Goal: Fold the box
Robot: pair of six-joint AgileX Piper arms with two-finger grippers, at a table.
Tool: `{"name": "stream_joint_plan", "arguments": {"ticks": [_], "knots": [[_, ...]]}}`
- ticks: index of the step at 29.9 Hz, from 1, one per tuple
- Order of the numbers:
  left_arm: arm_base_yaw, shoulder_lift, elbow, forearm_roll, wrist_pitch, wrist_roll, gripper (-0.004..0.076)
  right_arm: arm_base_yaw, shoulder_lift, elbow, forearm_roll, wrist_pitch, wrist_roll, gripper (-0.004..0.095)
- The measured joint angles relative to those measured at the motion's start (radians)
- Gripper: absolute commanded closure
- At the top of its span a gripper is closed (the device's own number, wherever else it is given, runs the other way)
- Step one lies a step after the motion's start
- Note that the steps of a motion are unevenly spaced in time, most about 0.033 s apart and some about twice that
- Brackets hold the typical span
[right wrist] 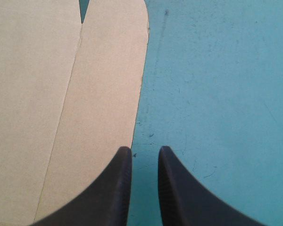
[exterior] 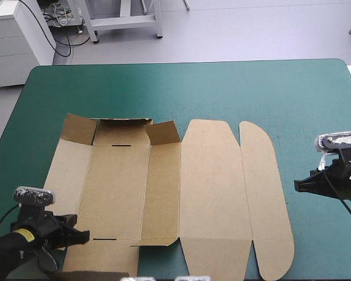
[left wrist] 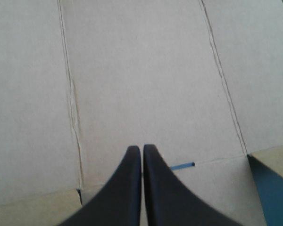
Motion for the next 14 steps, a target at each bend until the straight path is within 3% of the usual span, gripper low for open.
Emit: {"name": "stream_joint_plan", "arguments": {"ticks": [9,14], "knots": [[0.002,0.364,-0.220,0.044,-0.183,-0.026,0.0731,0.000,0.000,0.001,0.000,-0.003,0.000,0.0754],[0.063,0.563,-0.378,0.044,-0.196,-0.024,0.0731,0.000,0.000,0.001,0.000,-0.003,0.000,0.0782]]}}
